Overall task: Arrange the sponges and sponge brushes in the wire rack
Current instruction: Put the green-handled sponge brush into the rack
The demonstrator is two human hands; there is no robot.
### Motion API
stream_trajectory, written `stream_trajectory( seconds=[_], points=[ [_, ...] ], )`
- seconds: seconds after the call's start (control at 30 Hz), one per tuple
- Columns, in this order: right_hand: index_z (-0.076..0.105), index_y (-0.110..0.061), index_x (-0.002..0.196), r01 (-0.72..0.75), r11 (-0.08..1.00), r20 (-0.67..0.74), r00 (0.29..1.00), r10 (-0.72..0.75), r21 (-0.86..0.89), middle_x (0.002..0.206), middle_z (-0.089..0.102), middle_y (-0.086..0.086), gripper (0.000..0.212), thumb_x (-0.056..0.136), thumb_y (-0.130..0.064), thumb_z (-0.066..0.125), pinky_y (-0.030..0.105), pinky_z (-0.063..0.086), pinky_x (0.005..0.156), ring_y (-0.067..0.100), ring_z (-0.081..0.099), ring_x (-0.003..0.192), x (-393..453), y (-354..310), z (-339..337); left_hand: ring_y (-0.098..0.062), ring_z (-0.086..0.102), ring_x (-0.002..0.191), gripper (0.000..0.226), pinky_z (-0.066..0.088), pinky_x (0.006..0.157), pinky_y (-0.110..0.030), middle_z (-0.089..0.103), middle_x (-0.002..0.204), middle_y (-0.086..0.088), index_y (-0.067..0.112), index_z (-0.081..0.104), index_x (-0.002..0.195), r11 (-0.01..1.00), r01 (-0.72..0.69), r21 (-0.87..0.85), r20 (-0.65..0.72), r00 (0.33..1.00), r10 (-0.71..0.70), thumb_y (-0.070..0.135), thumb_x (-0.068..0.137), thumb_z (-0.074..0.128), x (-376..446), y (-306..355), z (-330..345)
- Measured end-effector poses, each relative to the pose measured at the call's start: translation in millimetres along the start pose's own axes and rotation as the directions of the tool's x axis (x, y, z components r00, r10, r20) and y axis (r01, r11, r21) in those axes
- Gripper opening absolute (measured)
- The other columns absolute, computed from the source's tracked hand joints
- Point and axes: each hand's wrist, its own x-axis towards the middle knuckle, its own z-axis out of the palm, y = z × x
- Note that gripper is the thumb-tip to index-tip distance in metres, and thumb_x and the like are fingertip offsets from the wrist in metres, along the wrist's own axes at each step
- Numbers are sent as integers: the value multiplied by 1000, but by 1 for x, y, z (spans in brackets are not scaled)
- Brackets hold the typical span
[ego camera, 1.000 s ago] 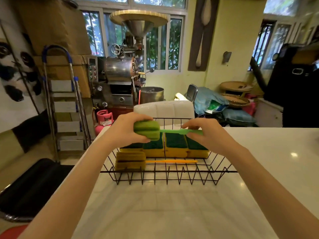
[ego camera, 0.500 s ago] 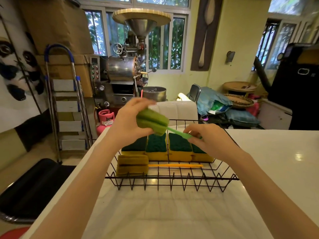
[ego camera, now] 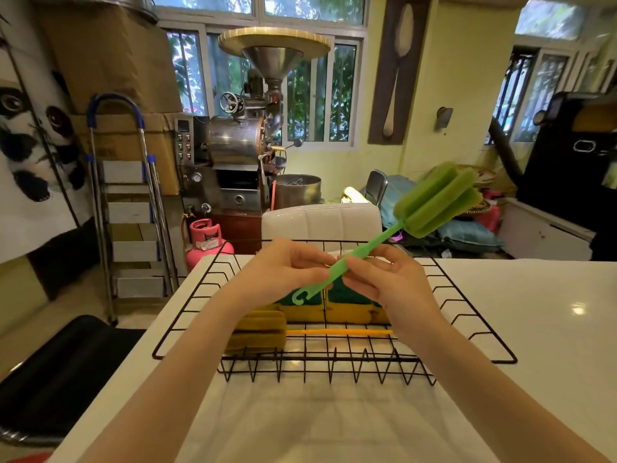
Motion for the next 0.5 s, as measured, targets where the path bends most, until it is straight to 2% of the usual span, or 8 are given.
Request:
stream_trajectory(
  seconds=[0.07,0.13,0.2,0.27,0.3,0.33,0.43,0.5],
  points=[
    [60,-10,95,26,994,2,1000,-26,-106,89,74,7,20,76,-9,68,27,60,68,15,72,79,0,-1,2,-7,68,86,25,55,80,-22,74,93,0,20,67,102,999,-16,47,15,1000,15,14,78,64,0,0,-1],
    [62,-9,99,48,938,43,998,-36,-343,90,72,6,21,80,-16,66,29,60,64,15,71,78,-3,-6,2,-5,69,82,24,55,76,-18,73,91,0,16,68,100,992,-32,120,40,999,28,12,76,66,0,-2,-3],
    [63,-11,98,45,735,136,989,65,-676,87,71,6,22,83,-29,60,32,60,67,16,69,78,-9,-18,-1,-3,68,79,23,54,72,-14,73,88,2,16,69,97,984,-26,177,53,998,17,10,75,67,-1,-3,-6],
    [66,-14,92,128,405,236,944,229,-905,86,72,6,28,83,-39,57,30,56,72,16,67,78,-17,-36,-7,-1,67,76,23,54,70,-13,71,84,7,17,69,97,973,9,229,79,996,-28,11,75,68,-2,-5,-10],
    [67,-18,94,209,309,297,915,273,-928,88,72,3,27,83,-40,57,27,56,76,14,67,81,-22,-46,-10,-1,67,76,23,55,71,-15,70,83,9,17,68,97,963,31,267,104,993,-61,11,75,68,-2,-7,-12],
    [67,-23,98,278,301,360,894,267,-912,92,72,-3,23,82,-38,59,25,55,80,9,67,85,-27,-57,-12,-2,67,76,23,56,73,-19,68,83,11,18,68,98,950,49,309,135,986,-95,12,75,67,-2,-9,-14],
    [59,-39,106,373,411,443,892,89,-832,104,63,-23,30,76,-35,63,18,49,85,-7,58,96,-34,-81,-22,-1,65,79,21,56,79,-23,67,84,14,21,67,96,911,66,406,232,957,-172,14,76,66,-2,-17,-14],
    [48,-44,118,395,253,428,900,86,-883,112,45,-35,47,75,-38,66,13,37,87,-12,45,103,-31,-80,-31,2,64,77,21,55,79,-22,68,85,13,22,67,96,900,62,432,277,940,-197,15,76,67,-2,-21,-12]
  ],
)
